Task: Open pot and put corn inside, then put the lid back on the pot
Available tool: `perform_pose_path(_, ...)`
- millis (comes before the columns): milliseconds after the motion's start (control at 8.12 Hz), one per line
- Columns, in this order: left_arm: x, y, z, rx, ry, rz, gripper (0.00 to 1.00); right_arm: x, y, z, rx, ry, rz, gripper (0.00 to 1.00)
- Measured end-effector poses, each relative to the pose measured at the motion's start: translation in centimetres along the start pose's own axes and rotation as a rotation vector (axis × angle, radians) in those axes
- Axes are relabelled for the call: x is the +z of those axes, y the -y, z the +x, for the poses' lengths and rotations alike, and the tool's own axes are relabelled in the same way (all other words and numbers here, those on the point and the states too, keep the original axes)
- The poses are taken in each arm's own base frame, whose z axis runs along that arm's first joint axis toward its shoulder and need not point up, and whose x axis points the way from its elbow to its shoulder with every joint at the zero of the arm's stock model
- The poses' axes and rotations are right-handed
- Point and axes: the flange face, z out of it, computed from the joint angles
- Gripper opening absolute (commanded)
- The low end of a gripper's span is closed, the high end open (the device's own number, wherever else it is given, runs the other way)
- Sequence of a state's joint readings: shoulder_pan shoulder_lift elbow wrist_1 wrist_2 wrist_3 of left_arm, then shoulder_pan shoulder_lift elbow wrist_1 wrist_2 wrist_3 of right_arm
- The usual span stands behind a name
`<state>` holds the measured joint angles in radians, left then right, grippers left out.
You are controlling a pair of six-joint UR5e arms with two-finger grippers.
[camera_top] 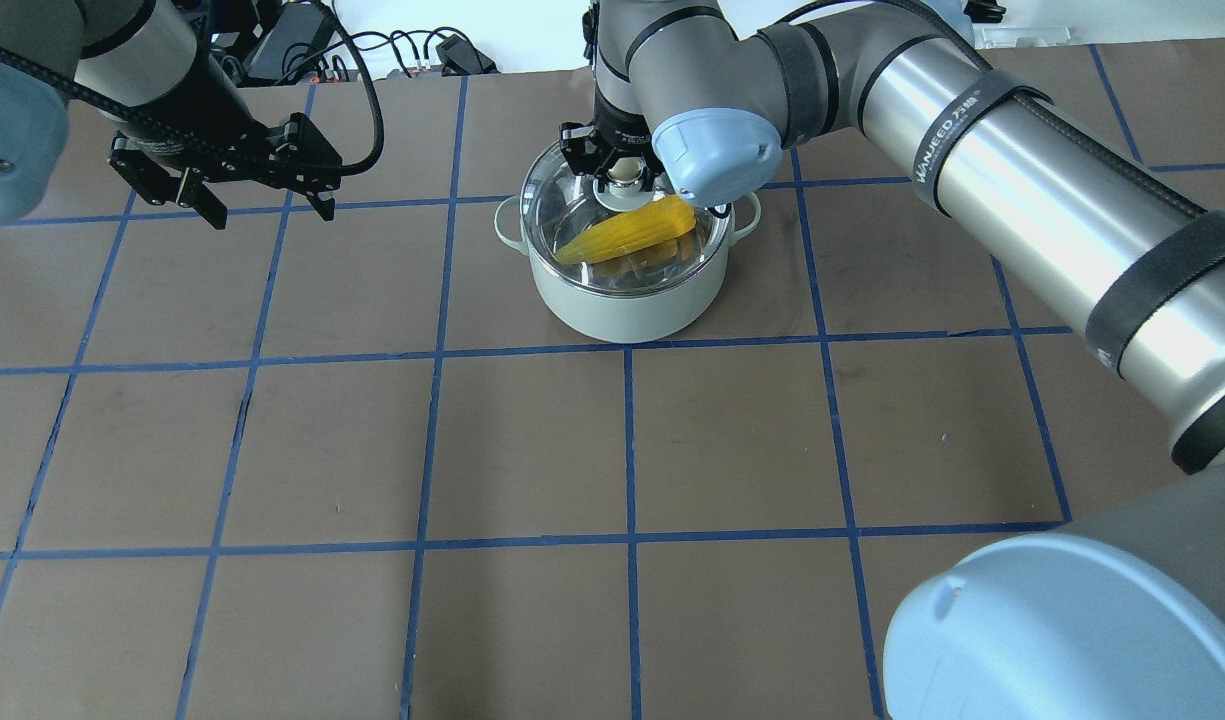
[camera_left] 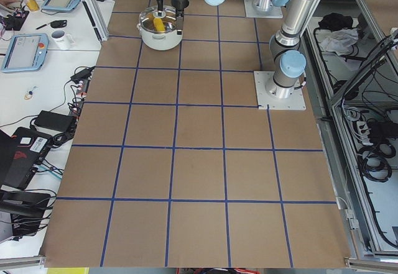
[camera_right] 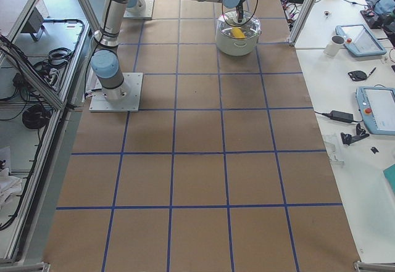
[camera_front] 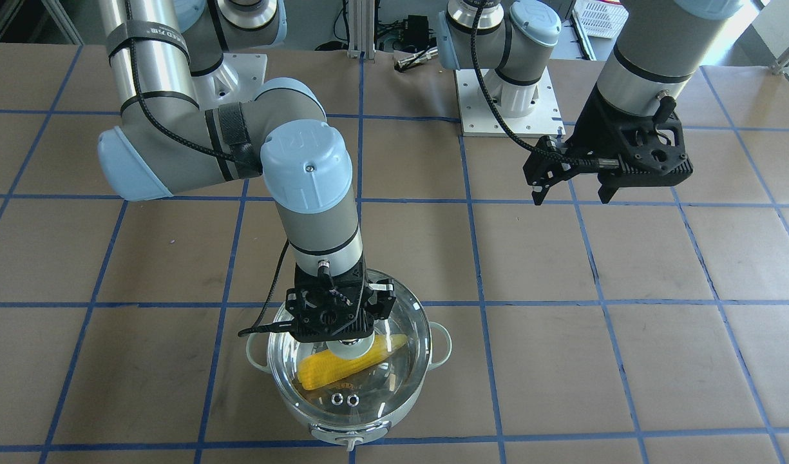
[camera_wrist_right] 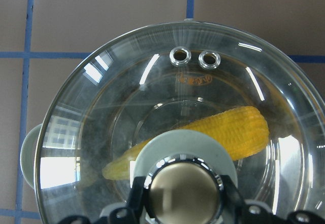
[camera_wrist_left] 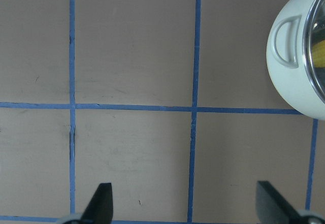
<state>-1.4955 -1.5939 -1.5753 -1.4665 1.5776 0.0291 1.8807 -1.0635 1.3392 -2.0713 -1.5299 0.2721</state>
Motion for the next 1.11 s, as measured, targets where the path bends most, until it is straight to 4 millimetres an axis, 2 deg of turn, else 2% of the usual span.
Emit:
perform_pose_path(369,-0.39,-0.23,0.05,-0.001,-0.004,0.007,1.00,0.54,-0.19,0.09,-0.009,0.001,0.006,0.45)
perform_pose_path(492,-0.43,-0.25,0.06,-0.001,-0.004,0.008,1.00,0.61,-0.21,0.09,-0.013,0.001,0.008,0.54)
perform_pose_path(738,-0.43,-0.28,0.04,-0.001,-0.003,0.008,1.00,0.81,-0.32,0.13,-0.015,0.001,0.005,1.00)
perform_pose_path(1108,-0.35,-0.32,0.01,-0.001,0.001,0.005,1.00,0.79,-0.45,0.17,-0.015,-0.001,0.000,1.00)
